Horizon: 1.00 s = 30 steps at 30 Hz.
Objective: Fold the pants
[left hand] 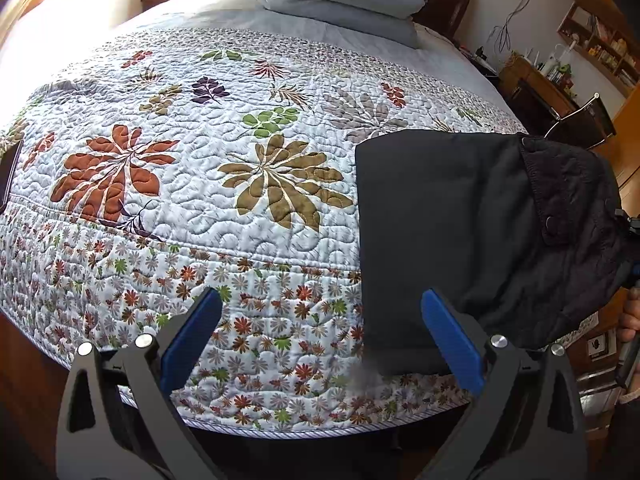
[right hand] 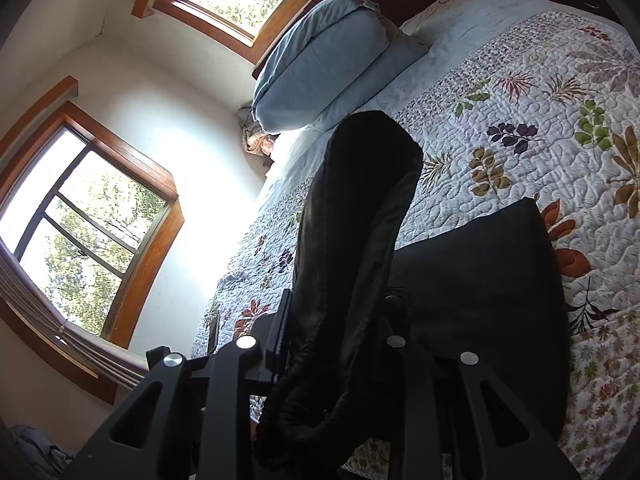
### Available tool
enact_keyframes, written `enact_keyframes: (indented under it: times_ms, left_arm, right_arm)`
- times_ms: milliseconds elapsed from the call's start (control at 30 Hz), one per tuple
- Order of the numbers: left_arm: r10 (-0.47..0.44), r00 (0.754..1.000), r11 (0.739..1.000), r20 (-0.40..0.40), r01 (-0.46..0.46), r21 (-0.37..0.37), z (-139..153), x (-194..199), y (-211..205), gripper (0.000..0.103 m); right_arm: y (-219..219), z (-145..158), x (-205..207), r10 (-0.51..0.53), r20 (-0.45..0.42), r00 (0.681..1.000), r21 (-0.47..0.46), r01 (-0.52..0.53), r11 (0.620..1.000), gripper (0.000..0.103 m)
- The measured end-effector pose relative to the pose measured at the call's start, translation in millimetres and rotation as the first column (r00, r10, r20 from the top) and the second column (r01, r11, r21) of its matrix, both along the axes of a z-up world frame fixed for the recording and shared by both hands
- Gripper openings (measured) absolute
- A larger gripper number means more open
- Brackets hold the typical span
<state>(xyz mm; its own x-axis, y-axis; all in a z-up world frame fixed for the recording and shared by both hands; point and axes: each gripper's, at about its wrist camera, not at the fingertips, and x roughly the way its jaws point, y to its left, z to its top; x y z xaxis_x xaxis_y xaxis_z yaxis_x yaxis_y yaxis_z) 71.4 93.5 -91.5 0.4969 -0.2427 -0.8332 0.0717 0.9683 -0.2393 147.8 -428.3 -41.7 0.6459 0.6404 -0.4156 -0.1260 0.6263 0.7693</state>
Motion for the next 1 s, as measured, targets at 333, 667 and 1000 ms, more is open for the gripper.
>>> enact_keyframes:
  times_ms: [333,667,1000]
  left_arm:
    - [-0.022,1.0,1.0,0.001,0.022,-0.003,1.2,4.1,-13.2,0.1]
    - [-0.06,0.998,0.998,0.0,0.06,0.002,2.4,8.0,-33.6,0.1]
    - [-0.078,0.997,0.997,-0.009,0.078,0.015,3.2,5.2,-42.7,0.1]
  right_arm:
    - [-25.2,-52.1,-6.9,-0.046,-0.091,0.995,0.056,0.051,0.997,0.027]
    - [-41.4,-96.9,-15.3,-0.061,-0.128,0.99,0.142,0.079,0.987,0.027]
    - [-49.6,-121.3,-21.8,-0.056,-0.113,0.992,0.245,0.083,0.966,0.028]
